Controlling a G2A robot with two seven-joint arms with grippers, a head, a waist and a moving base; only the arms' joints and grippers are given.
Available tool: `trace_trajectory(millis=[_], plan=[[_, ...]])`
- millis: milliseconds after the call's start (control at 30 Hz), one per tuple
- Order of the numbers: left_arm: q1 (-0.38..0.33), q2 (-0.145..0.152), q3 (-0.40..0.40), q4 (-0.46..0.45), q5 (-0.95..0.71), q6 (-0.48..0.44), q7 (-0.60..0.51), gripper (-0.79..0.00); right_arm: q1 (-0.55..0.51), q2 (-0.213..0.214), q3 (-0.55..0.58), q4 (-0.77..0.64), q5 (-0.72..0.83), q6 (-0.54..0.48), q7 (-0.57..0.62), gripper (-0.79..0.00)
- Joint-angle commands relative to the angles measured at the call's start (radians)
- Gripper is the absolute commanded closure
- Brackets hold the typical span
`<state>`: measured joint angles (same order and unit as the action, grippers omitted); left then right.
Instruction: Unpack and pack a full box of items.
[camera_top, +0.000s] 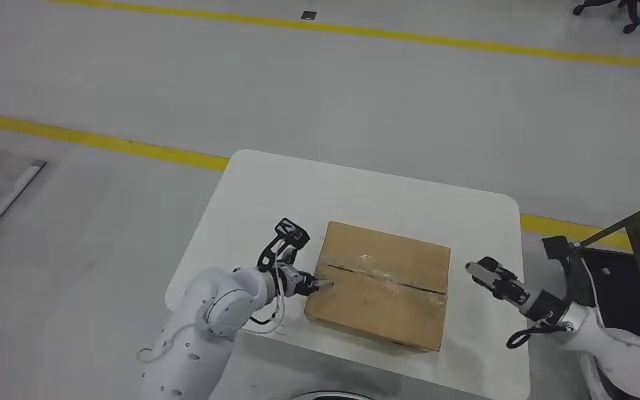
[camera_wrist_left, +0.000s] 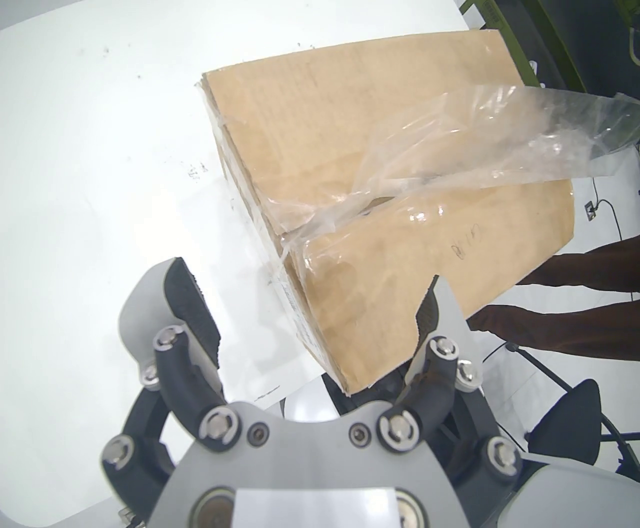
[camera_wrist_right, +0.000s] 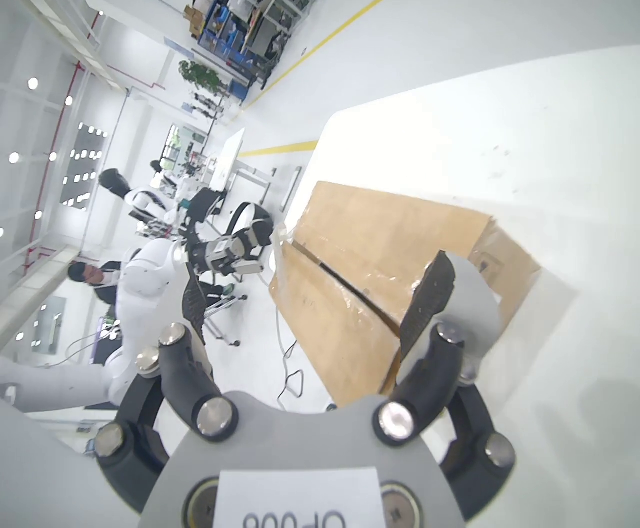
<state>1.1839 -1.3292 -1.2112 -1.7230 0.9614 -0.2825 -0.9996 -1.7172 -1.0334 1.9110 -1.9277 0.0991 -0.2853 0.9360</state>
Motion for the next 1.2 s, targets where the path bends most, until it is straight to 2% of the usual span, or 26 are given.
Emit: trace_trajectory(millis=[0, 133, 233, 300, 333, 367, 400, 433, 500, 700, 733, 867, 900, 1167], plan=[[-0.012, 0.001, 0.009, 0.020, 0.006, 0.008, -0.007, -0.785, 0.010, 0.004, -0.016, -0.002, 0.051, 0.034, 0.079, -0.785], [-0.038, 0.000, 0.037, 0.066, 0.033, 0.037, -0.024, -0.785, 0.052, 0.011, -0.060, 0.016, 0.098, 0.101, 0.171, -0.785], [-0.060, 0.001, 0.054, 0.096, 0.073, 0.054, -0.038, -0.785, 0.090, 0.015, -0.098, 0.036, 0.092, 0.128, 0.196, -0.785], [-0.068, 0.000, 0.060, 0.107, 0.074, 0.066, -0.034, -0.785, 0.110, 0.017, -0.122, 0.041, 0.051, 0.143, 0.187, -0.733], [-0.071, 0.001, 0.063, 0.113, 0.074, 0.066, -0.032, -0.785, 0.116, 0.017, -0.140, 0.038, 0.049, 0.151, 0.189, -0.591], [-0.075, 0.001, 0.065, 0.119, 0.079, 0.064, -0.031, -0.785, 0.122, 0.018, -0.153, 0.038, 0.044, 0.158, 0.195, -0.514], [-0.077, 0.002, 0.066, 0.128, 0.084, 0.067, -0.028, -0.785, 0.129, 0.019, -0.162, 0.038, 0.027, 0.165, 0.189, -0.489], [-0.079, 0.002, 0.068, 0.134, 0.084, 0.069, -0.025, -0.785, 0.133, 0.019, -0.174, 0.039, 0.021, 0.171, 0.182, -0.533], [-0.084, 0.002, 0.069, 0.142, 0.081, 0.072, -0.019, -0.785, 0.141, 0.019, -0.197, 0.047, 0.007, 0.183, 0.174, -0.529], [-0.093, 0.005, 0.075, 0.149, 0.079, 0.076, -0.018, -0.785, 0.165, 0.022, -0.249, 0.064, -0.014, 0.212, 0.177, -0.606], [-0.094, 0.005, 0.076, 0.150, 0.078, 0.076, -0.017, -0.785, 0.168, 0.022, -0.252, 0.068, -0.017, 0.217, 0.171, -0.662], [-0.097, 0.007, 0.079, 0.152, 0.077, 0.077, -0.014, -0.785, 0.170, 0.026, -0.224, 0.080, 0.005, 0.219, 0.158, -0.714], [-0.097, 0.008, 0.079, 0.152, 0.077, 0.078, -0.013, -0.785, 0.168, 0.029, -0.204, 0.086, 0.003, 0.221, 0.158, -0.785], [-0.097, 0.012, 0.082, 0.155, 0.073, 0.080, -0.008, -0.785, 0.147, 0.045, -0.118, 0.135, 0.017, 0.239, 0.220, -0.785]])
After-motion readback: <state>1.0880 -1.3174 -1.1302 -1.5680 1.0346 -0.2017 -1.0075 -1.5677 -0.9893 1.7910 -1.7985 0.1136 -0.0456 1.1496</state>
